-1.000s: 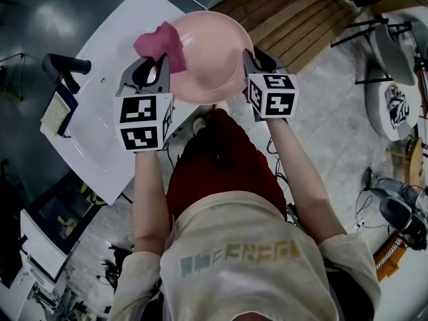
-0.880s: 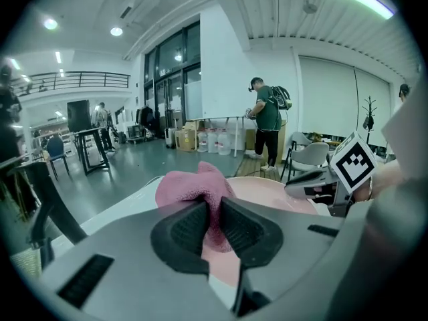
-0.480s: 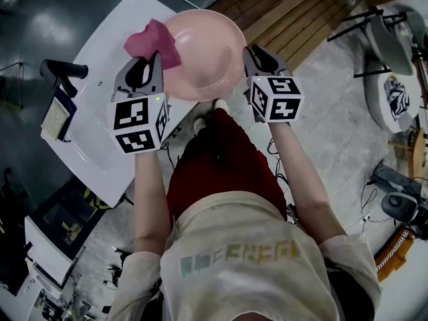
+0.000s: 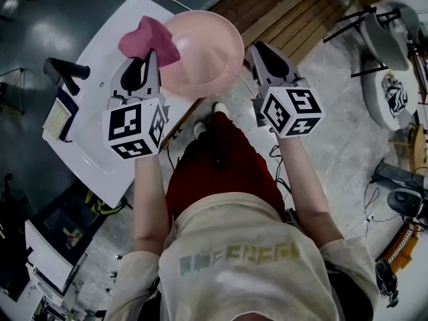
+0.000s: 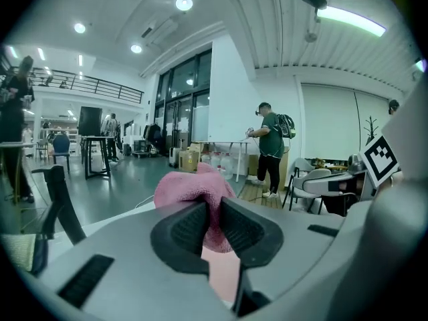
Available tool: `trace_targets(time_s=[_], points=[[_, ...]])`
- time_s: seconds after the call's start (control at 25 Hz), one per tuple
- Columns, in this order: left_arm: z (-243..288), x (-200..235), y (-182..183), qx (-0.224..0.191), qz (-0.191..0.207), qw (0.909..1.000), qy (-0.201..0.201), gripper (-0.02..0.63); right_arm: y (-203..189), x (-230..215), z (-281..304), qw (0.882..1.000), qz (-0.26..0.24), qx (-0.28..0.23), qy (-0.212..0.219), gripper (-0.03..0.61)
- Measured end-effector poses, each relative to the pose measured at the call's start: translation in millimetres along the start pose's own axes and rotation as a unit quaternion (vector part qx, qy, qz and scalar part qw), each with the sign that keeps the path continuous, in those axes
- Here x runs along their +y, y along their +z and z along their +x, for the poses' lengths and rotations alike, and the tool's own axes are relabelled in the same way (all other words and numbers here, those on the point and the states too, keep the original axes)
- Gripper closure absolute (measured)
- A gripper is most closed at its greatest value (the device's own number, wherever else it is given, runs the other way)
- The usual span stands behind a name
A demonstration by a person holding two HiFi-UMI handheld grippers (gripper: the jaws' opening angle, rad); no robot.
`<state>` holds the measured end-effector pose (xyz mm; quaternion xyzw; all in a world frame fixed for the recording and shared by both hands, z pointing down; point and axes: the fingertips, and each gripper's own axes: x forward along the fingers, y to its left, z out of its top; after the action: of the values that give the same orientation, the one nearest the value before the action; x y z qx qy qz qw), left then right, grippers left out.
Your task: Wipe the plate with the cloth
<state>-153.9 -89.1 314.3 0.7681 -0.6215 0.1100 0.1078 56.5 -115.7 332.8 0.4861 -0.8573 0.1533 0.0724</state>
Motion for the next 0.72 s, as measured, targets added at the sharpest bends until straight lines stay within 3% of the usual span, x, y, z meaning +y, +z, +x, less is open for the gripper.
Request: trace_targets(time_s=[0.72], points=[[-58.2, -12.6, 24.1, -0.056, 0.002, 0.9981, -0.026, 0.553, 43.1, 39.0, -63.7, 0.996, -0.049, -0.070, -0.007, 0.540]])
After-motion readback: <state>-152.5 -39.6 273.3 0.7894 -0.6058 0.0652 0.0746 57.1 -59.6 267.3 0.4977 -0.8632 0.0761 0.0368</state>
